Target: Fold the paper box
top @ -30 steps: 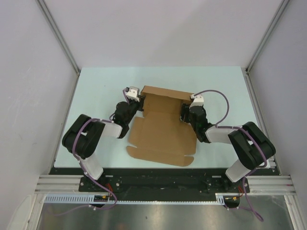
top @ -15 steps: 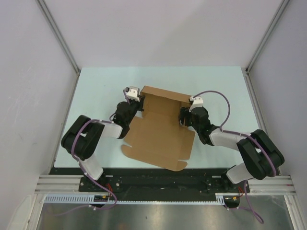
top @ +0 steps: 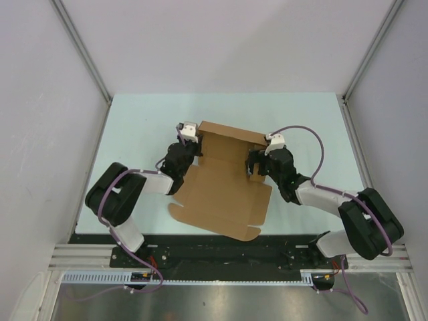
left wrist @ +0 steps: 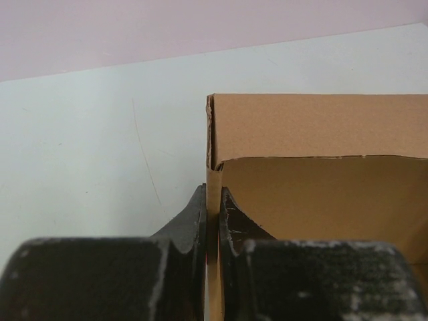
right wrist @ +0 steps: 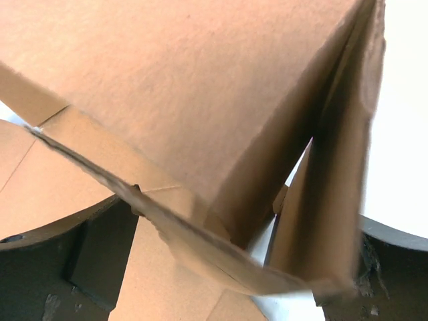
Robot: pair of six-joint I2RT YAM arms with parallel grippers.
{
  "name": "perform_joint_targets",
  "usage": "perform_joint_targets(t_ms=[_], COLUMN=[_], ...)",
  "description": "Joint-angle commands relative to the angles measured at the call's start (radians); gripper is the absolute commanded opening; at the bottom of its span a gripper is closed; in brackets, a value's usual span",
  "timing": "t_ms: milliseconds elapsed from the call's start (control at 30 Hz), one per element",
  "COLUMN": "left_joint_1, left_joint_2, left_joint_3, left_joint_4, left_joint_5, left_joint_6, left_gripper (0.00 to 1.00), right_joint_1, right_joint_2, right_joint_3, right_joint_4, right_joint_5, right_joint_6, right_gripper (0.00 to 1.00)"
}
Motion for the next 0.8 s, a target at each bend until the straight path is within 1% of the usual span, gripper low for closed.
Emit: perform_joint_targets(t_ms=[0, 167, 333, 467, 667, 767], left_joint_1=[-0.015, -0.019, -0.022, -0.024, -0.033, -0.033], left_joint_2=[-0.041, -0.048, -0.05, -0.057, -0.07, -0.071], left_joint_3=[0.037, 0.045, 0.056, 0.057, 0.039, 0.036], left_joint_4=[-0.077, -0.139, -0.197, -0.222, -0.219, -0.214], left_joint_5=[-0.106, -0.177, -0.237, -0.251, -0.258, -0.263], left_joint_6=[-0.005, -0.028, -0.056, -0.097, -0.11, -0.097], left_gripper=[0.0, 0.0, 0.0, 0.0, 0.0, 0.0], right_joint_1=[0.008, 0.019, 0.03, 0.027, 0.014, 0.002], right_joint_2=[-0.063, -0.152, -0.25, -0.322, -0.367, -0.384], right_joint_3=[0.026, 0.032, 0.039, 0.037, -0.038, -0.04], right_joint_4=[-0.001, -0.054, -0.146, -0.235, -0.196, -0.192], right_joint_5=[-0.038, -0.051, -0.035, 0.033, 0.082, 0.097], right_joint_6=[-0.001, -0.007, -0.01, -0.01, 0.007, 0.011], right_gripper=[1.0, 1.0, 1.0, 1.0, 1.0, 1.0])
